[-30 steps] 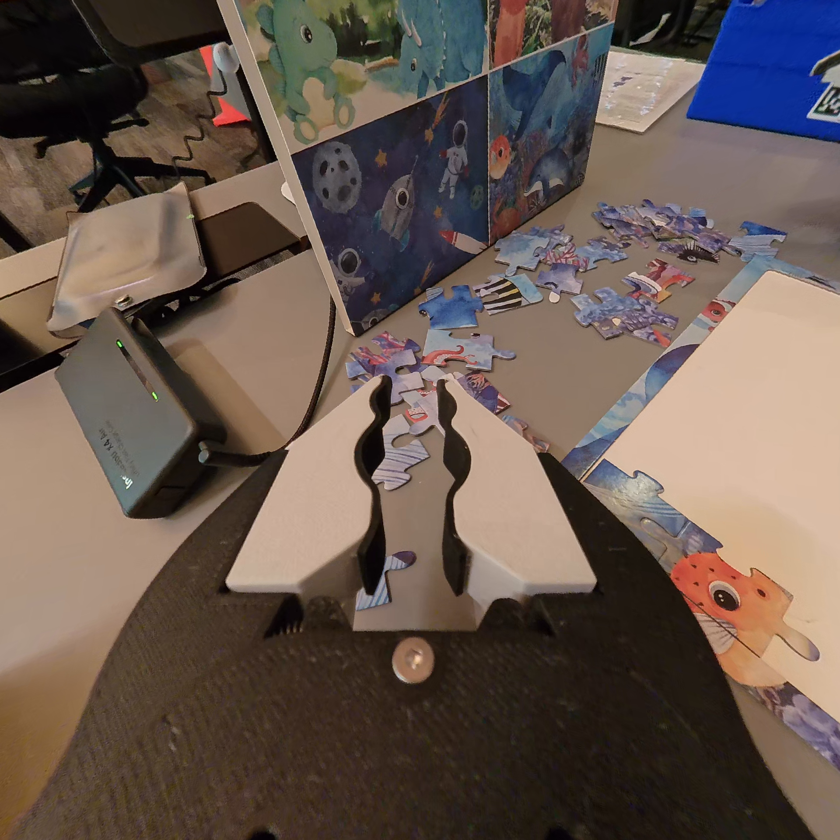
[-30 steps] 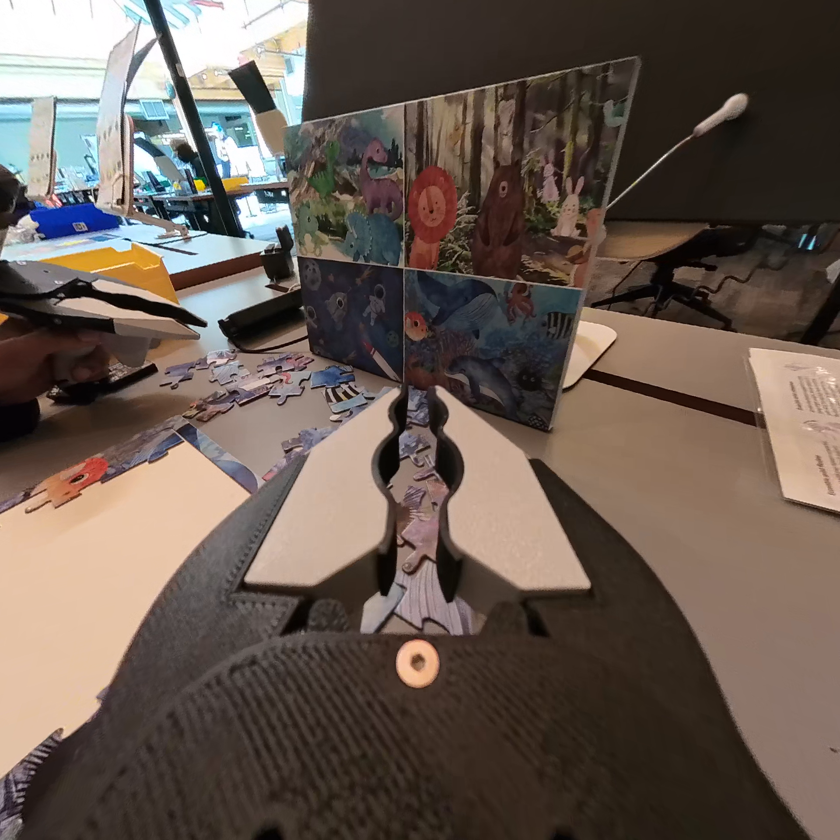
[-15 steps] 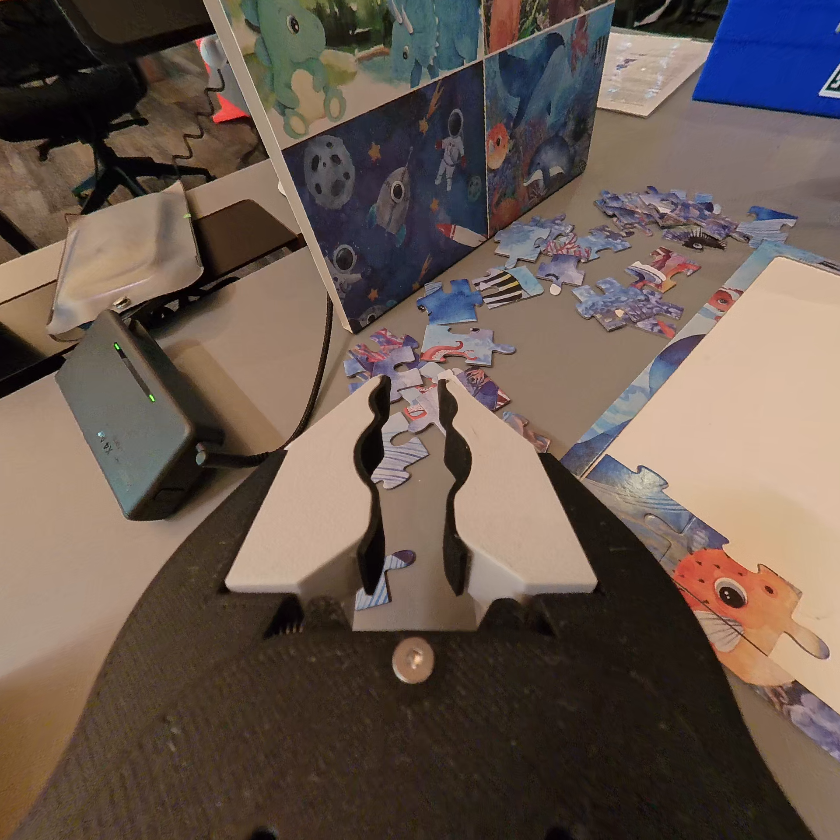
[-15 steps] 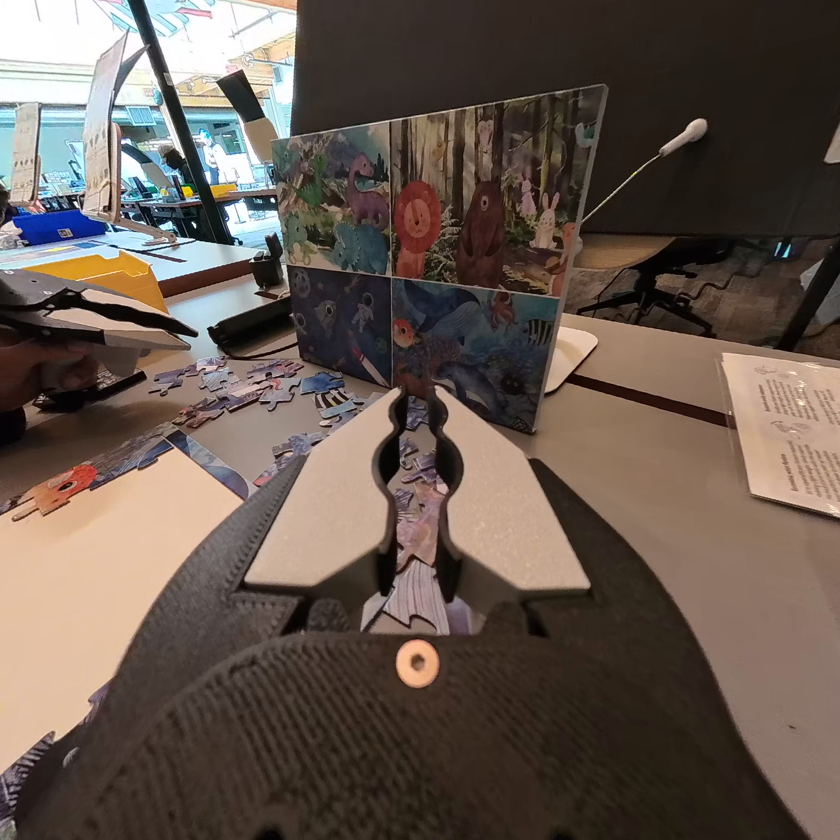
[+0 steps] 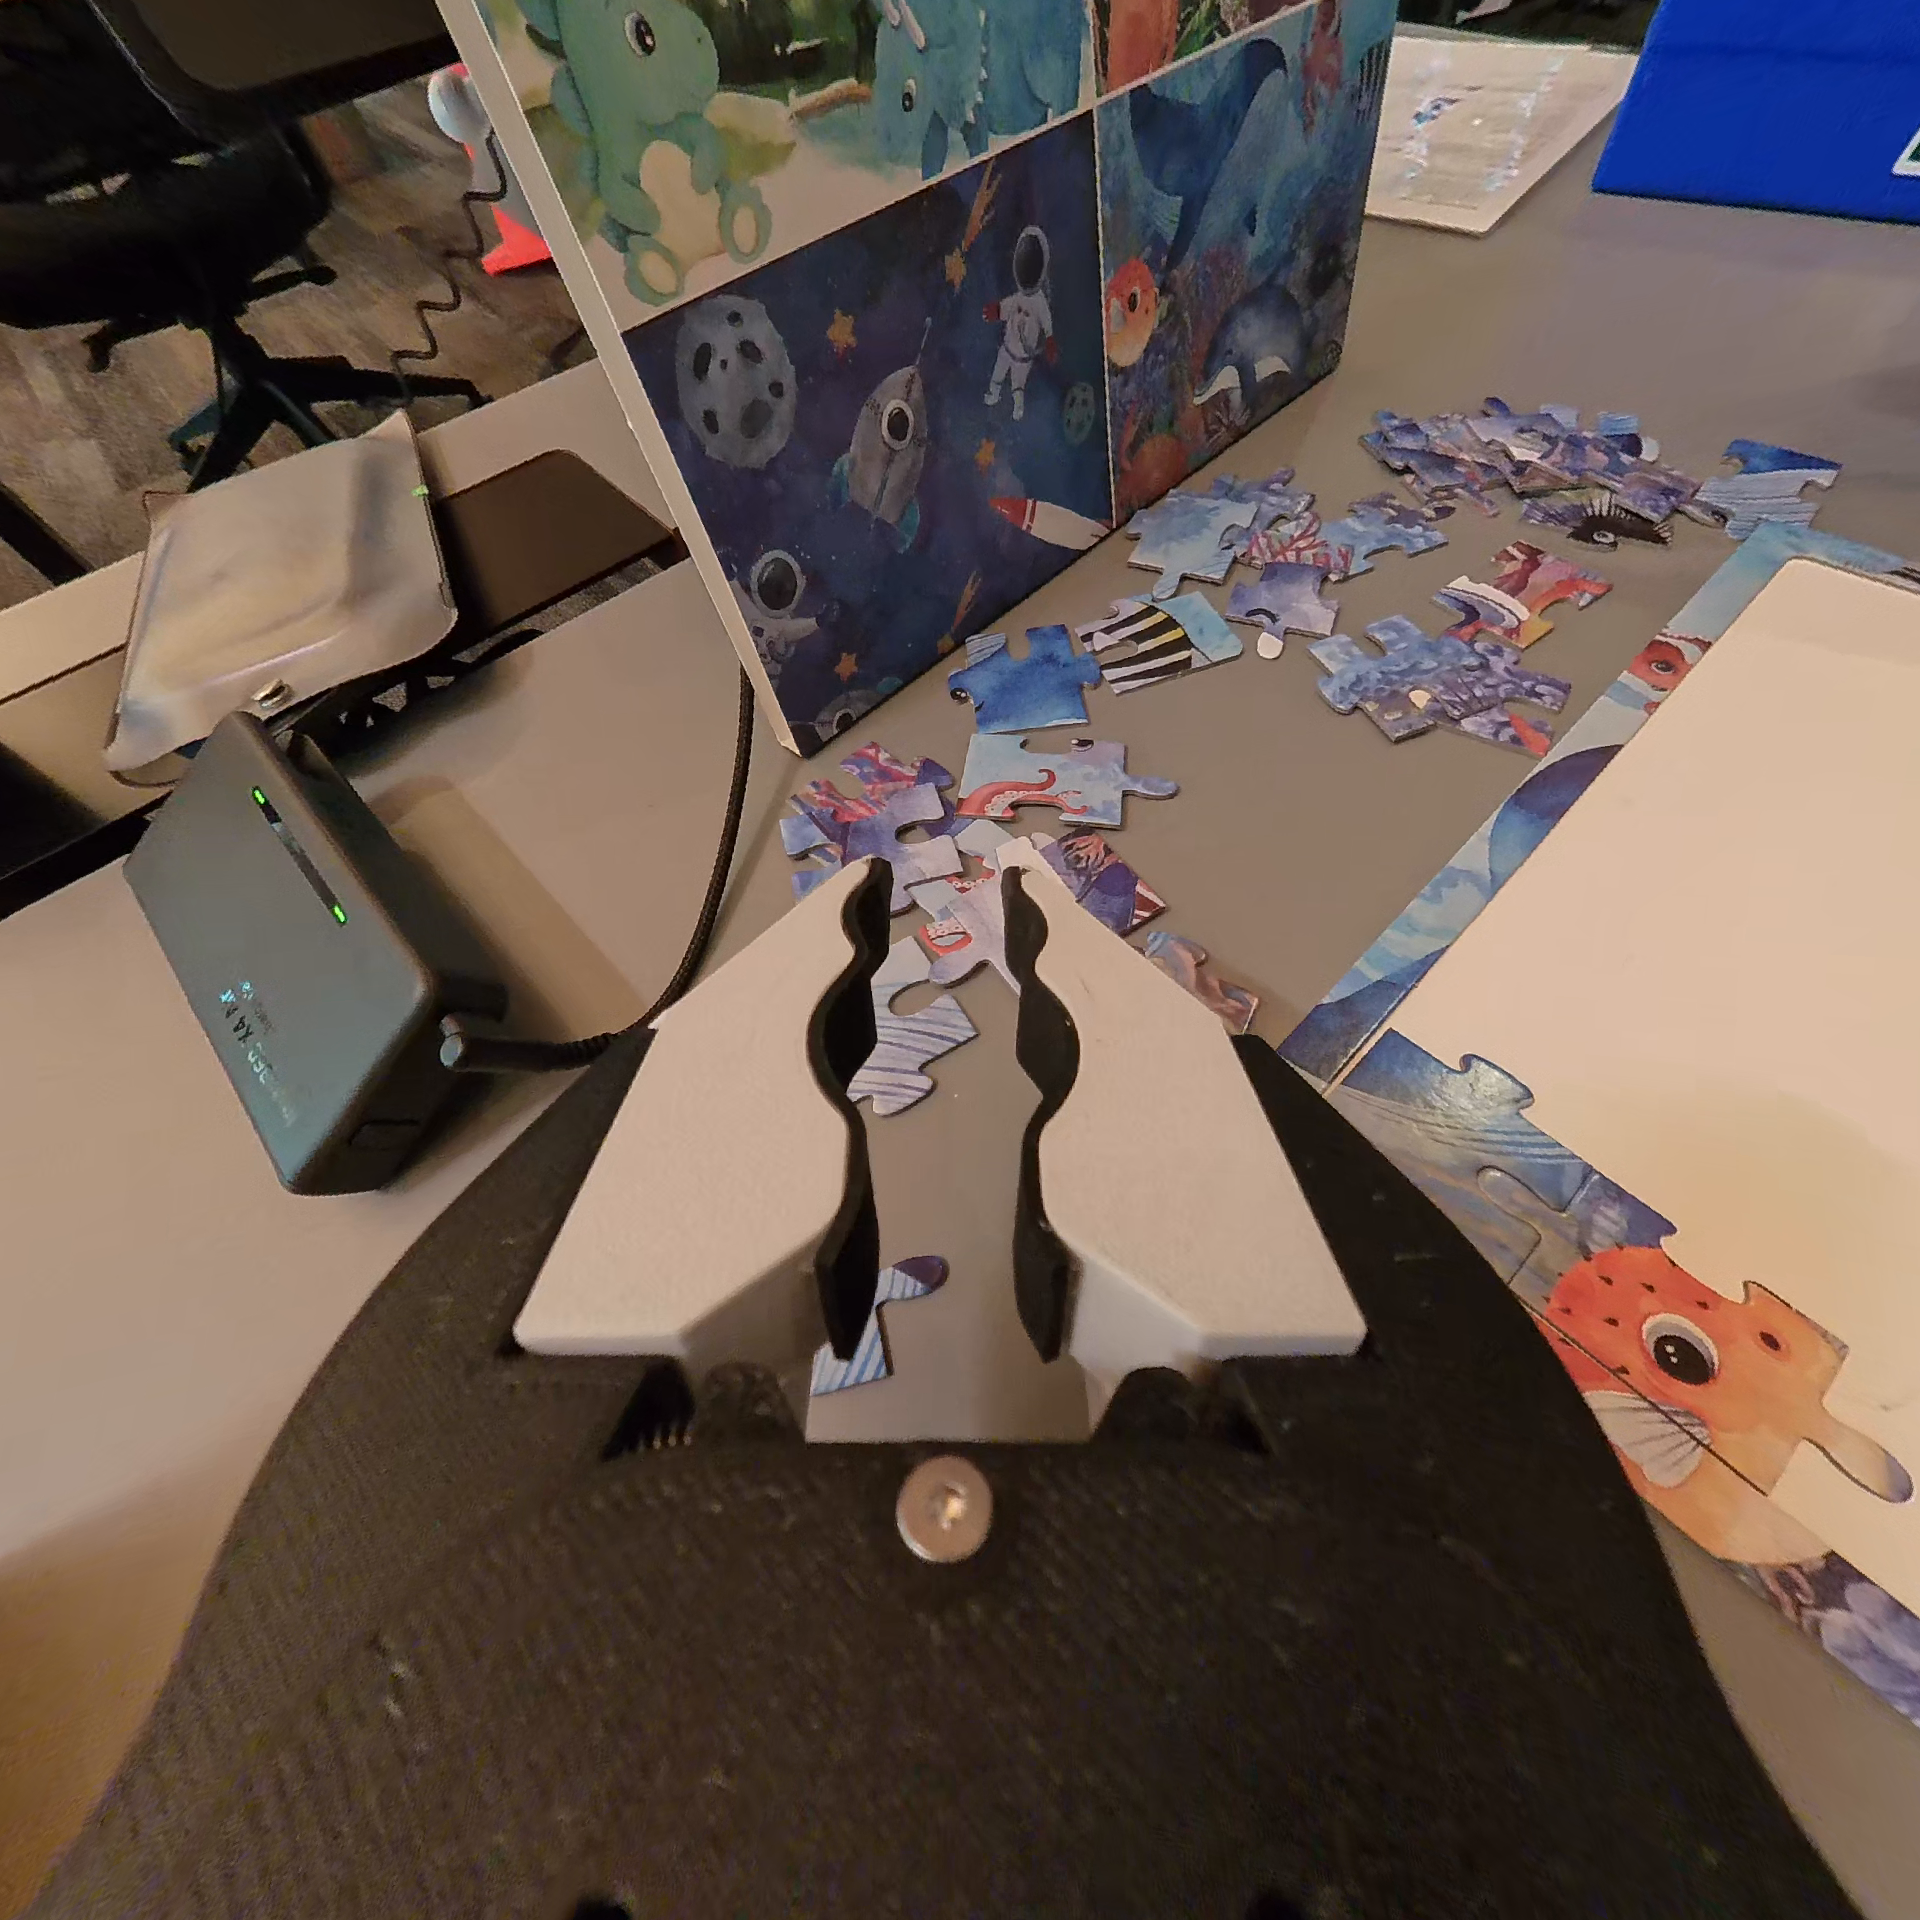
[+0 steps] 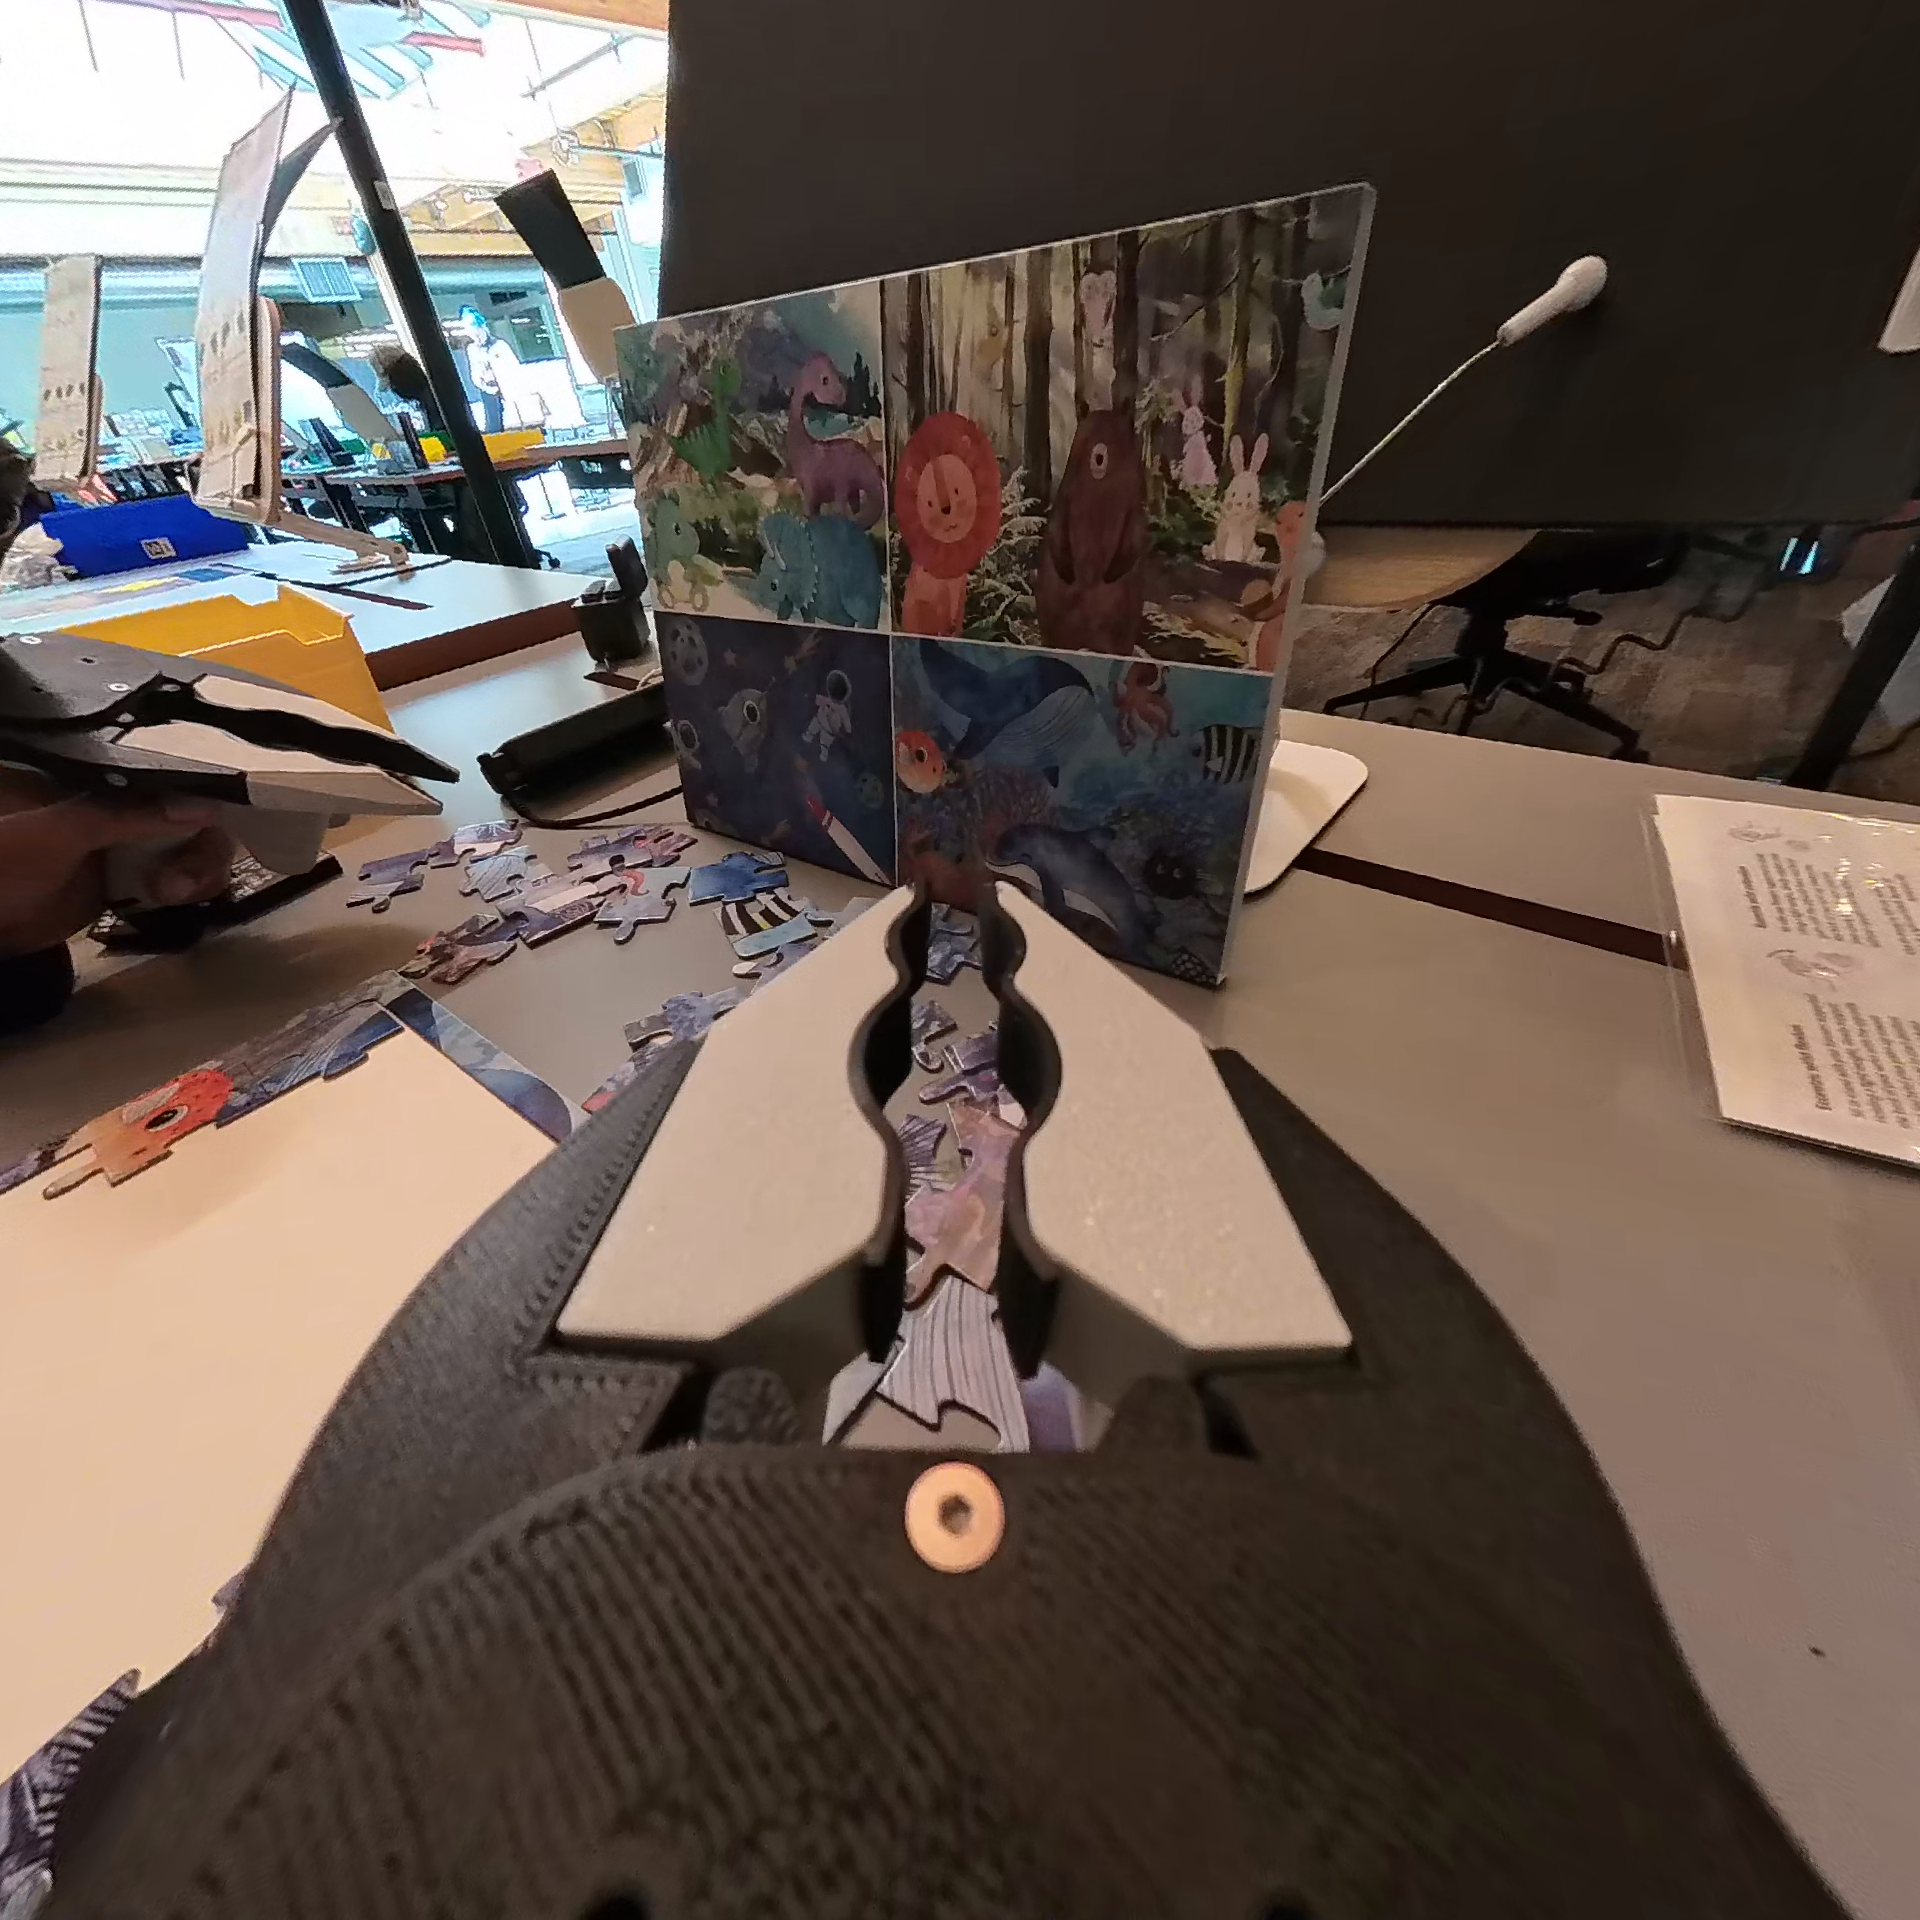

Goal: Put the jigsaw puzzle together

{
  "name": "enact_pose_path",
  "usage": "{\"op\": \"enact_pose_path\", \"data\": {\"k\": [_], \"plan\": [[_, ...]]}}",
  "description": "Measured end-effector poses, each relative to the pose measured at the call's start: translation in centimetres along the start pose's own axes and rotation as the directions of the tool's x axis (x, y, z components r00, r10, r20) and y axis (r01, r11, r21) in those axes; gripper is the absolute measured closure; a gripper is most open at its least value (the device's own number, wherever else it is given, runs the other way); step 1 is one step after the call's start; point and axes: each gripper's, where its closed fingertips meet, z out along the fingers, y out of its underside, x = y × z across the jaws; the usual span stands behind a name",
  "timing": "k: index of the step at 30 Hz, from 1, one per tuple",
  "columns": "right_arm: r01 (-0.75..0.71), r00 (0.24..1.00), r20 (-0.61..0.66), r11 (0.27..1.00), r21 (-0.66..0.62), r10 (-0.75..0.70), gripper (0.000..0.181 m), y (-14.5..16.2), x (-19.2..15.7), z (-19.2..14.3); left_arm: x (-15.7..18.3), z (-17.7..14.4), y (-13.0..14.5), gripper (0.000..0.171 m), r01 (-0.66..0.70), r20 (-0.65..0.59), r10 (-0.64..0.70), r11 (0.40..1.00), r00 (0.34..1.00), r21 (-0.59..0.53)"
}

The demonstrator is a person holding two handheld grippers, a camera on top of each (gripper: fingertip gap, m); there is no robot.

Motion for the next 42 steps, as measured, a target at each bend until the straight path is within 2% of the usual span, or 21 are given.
{"op": "enact_pose_path", "data": {"k": [18, 23, 28, 42], "plan": [[-0.017, 1.000, -0.015, 0.999, -0.034, 0.017, 0.172, 0.7, 0.4, 0.2, 0.1, 0.1, 0.1, 0.152, -0.008, 0.001, 0.008, 1.000, 1.000, -0.005], [-0.065, 0.995, -0.081, 0.993, -0.100, 0.057, 0.173, 1.9, 1.9, 0.1, 0.1, 0.1, 0.1, 0.152, -0.008, 0.001, 0.008, 1.000, 1.000, -0.006], [-0.135, 0.989, -0.077, 0.988, -0.079, 0.129, 0.172, 1.9, 2.3, -0.1, 0.1, 0.1, 0.1, 0.151, -0.009, 0.001, 0.009, 1.000, 1.000, -0.007], [-0.157, 0.986, -0.064, 0.985, -0.070, 0.153, 0.171, 2.0, 2.3, -0.1, 0.1, 0.1, 0.2, 0.151, -0.010, 0.000, 0.010, 1.000, 1.000, -0.010]]}}
